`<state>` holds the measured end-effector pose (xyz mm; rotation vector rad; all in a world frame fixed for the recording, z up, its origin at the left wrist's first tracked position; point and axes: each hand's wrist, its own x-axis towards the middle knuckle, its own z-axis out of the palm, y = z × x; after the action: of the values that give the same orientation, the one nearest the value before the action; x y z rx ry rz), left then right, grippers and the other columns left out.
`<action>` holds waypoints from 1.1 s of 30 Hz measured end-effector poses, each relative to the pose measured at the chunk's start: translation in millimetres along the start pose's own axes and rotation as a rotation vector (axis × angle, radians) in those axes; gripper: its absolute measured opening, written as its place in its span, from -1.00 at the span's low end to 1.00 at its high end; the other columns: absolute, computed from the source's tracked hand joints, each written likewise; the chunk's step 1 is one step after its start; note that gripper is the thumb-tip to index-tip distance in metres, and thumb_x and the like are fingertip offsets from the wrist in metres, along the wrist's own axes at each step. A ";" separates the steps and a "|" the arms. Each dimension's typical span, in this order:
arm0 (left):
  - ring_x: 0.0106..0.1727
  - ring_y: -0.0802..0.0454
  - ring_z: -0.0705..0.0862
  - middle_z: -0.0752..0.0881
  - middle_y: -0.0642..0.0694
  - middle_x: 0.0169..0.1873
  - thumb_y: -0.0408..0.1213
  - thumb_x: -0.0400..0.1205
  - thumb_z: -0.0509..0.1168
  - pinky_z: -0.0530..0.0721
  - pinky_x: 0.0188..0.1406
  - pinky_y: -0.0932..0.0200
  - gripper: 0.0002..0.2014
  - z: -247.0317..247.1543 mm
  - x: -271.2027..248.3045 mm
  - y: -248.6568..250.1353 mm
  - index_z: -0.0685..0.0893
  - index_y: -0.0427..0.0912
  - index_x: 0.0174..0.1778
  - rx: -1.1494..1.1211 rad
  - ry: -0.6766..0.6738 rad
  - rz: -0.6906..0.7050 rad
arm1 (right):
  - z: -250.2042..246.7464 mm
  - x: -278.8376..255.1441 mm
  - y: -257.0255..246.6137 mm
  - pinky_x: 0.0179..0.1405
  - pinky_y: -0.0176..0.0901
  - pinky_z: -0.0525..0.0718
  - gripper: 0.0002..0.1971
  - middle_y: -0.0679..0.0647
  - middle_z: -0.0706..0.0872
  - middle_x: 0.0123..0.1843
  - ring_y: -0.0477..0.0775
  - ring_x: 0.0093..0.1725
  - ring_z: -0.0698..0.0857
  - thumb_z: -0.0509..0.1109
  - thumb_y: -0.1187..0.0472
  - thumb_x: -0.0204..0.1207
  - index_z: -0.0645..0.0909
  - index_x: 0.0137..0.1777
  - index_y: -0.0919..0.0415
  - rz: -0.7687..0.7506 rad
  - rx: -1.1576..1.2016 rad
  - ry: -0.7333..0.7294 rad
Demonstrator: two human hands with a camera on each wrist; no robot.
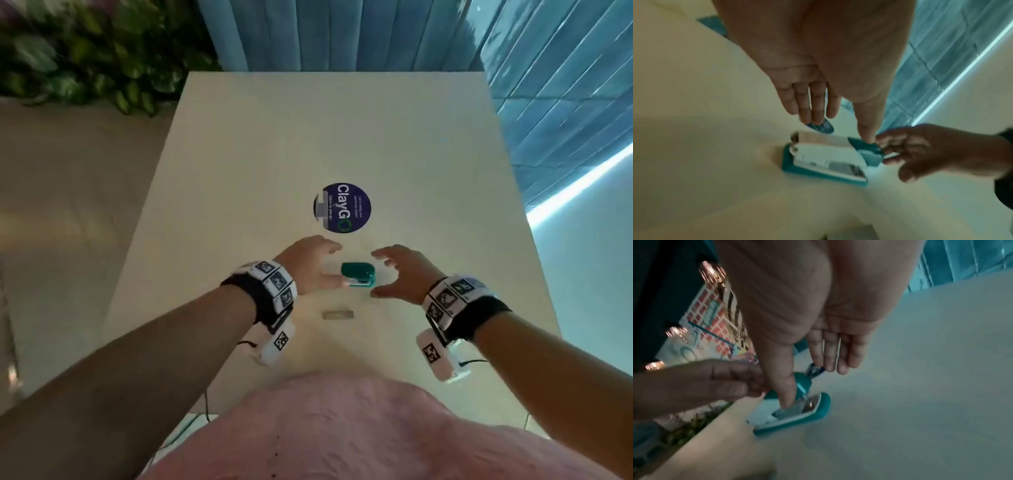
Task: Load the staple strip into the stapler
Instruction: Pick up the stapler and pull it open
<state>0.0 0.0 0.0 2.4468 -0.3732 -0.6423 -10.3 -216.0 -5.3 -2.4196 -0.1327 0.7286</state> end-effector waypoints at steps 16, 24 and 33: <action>-0.10 -0.19 0.62 0.69 -0.26 -0.12 -0.29 0.31 0.49 0.39 -0.19 0.16 -0.70 31.3 31.4 9.9 0.65 -0.24 -0.07 -0.019 0.020 0.140 | 12.6 29.0 -2.1 0.09 0.02 0.63 -0.53 0.12 0.64 0.00 0.12 -0.01 0.61 0.64 0.18 0.08 0.61 0.02 0.15 -0.044 -0.079 -0.004; -0.17 0.06 0.65 0.73 -0.08 -0.19 -0.34 0.31 0.49 0.58 -0.11 0.30 -0.77 -15.6 2.5 0.7 0.64 -0.15 -0.16 -0.191 0.188 0.181 | 17.5 29.1 5.5 -0.07 -0.10 0.64 -0.60 0.00 0.61 -0.13 0.01 -0.16 0.57 0.63 0.19 0.04 0.67 -0.08 0.07 -0.059 0.002 0.078; -0.20 0.06 0.72 0.79 -0.02 -0.22 -0.26 0.29 0.55 0.68 -0.14 0.20 -0.75 -50.9 -47.0 -61.6 0.72 0.00 -0.14 -0.164 0.280 0.001 | 19.3 27.4 4.1 -0.07 -0.11 0.62 -0.65 0.01 0.60 -0.12 0.00 -0.16 0.57 0.61 0.23 0.09 0.69 -0.08 0.08 -0.069 -0.011 0.099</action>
<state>-6.0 91.0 16.9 2.3362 -0.2012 -0.3091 2.2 -202.2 -33.5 -2.4432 -0.1804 0.5778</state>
